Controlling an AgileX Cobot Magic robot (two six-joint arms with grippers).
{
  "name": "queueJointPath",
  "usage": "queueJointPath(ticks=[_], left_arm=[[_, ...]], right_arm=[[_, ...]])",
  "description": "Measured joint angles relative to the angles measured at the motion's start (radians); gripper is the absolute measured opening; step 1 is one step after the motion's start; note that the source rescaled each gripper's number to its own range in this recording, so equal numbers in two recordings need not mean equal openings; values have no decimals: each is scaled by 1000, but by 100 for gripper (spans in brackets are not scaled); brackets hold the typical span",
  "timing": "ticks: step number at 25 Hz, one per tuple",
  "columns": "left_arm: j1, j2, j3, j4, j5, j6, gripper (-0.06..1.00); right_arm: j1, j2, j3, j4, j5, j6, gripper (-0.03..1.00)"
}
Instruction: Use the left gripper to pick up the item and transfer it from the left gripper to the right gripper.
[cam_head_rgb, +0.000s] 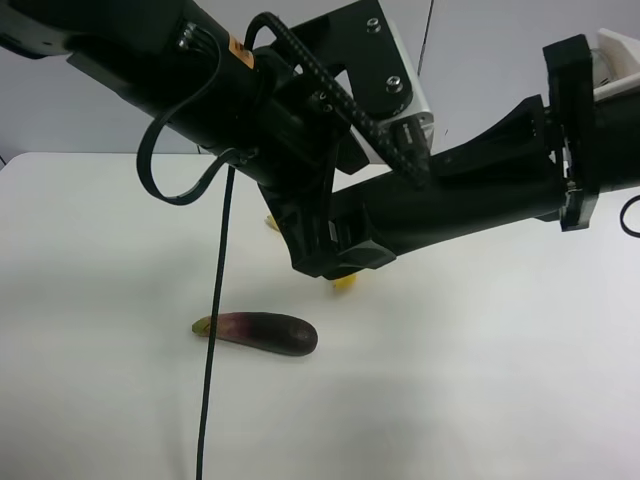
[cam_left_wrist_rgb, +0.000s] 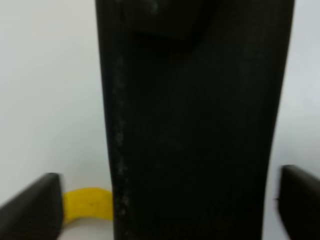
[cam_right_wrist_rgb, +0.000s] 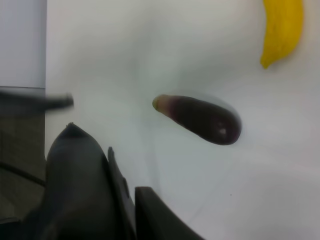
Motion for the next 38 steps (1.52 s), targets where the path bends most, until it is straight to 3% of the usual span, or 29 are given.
queueJointPath(ticks=[4,12,16,26,32,38], left_arm=[[0,0,0,1,0,-2,99],[0,-83,0,7,48,-6,99],[0,-175,0,52,128,-45,99],[0,-345,4,300,518,-468,99],[0,-468,178,402,550,-585,99],[0,-661,382,438,548,-705,99]], right_arm=[[0,0,0,0,-1,0,2],[0,0,0,0,-1,0,1],[0,0,0,0,-1,0,1],[0,0,0,-16,-4,0,1],[0,0,0,-18,-5,0,1],[0,0,0,-18,-5,0,1]])
